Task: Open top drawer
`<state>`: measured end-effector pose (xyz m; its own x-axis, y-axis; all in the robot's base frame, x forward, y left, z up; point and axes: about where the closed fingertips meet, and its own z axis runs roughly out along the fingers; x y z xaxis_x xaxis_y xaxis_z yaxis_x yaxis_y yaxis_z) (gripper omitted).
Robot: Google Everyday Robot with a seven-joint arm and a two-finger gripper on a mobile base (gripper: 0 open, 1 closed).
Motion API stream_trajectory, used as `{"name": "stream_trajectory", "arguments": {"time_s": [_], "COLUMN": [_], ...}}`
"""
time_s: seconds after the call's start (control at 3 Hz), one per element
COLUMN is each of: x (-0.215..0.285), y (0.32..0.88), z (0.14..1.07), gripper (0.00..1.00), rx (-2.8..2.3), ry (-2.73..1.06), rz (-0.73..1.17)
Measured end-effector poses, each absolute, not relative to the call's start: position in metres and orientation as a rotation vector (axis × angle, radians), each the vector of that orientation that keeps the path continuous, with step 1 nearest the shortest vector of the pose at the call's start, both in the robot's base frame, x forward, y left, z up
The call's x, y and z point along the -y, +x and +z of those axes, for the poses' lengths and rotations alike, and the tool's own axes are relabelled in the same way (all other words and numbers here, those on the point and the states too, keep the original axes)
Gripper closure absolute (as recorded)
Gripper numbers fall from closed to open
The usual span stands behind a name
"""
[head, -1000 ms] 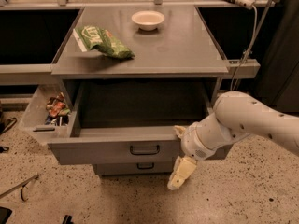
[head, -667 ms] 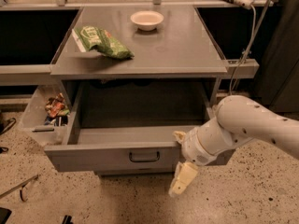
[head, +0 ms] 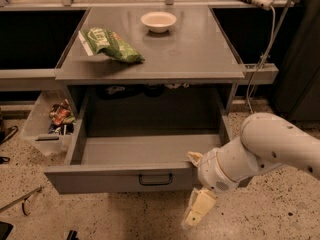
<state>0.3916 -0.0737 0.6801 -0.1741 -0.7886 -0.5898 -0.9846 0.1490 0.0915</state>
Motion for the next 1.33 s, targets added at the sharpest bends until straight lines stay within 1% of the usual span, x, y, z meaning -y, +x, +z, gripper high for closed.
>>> {"name": "stream_trajectory", "arguments": {"time_s": [1.0,1.33], "x": [0.077,0.077], "y": [0.339,0.339], "z": [0.678,0.678], "gripper": [0.0,0.0], "rx": [-2.065,-2.065], "ry": [-1.683,-1.684], "rz": [0.754,0.754]}}
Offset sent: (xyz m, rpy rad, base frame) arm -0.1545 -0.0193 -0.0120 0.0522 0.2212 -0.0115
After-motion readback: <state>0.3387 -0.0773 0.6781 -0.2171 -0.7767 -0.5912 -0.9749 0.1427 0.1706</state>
